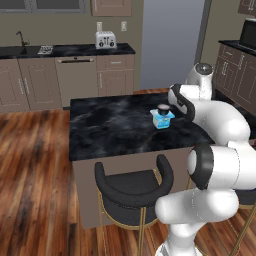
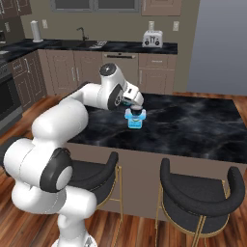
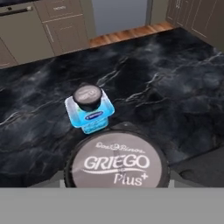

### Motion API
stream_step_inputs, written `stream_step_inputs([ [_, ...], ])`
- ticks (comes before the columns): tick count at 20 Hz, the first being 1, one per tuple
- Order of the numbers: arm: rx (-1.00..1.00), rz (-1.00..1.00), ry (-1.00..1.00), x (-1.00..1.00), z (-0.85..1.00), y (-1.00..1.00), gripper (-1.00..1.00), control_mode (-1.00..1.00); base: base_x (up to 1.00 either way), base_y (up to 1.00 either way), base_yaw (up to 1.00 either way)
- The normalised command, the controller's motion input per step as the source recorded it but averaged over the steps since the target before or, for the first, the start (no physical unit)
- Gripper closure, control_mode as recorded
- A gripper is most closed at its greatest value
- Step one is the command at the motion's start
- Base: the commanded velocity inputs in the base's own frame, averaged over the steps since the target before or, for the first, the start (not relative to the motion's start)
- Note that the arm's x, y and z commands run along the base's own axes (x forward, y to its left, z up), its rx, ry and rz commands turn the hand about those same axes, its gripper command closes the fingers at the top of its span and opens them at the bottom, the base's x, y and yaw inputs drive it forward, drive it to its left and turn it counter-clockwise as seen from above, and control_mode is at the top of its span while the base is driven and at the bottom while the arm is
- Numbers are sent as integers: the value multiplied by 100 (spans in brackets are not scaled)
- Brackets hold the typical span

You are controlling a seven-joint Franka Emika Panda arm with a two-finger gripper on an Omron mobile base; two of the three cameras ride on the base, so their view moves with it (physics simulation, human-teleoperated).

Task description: Stack the yogurt containers by placing the smaller containers on top of the larger containers.

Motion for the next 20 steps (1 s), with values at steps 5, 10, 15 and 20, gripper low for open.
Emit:
stream_step_inputs([
  [5,0,1,-3,3,-23,14,100,-100,0,0,0],
  [10,0,0,-9,15,-26,9,100,-100,0,0,0],
  [15,0,0,-11,24,-20,6,100,-100,0,0,0],
  [20,0,0,-6,30,-10,1,100,-100,0,0,0],
])
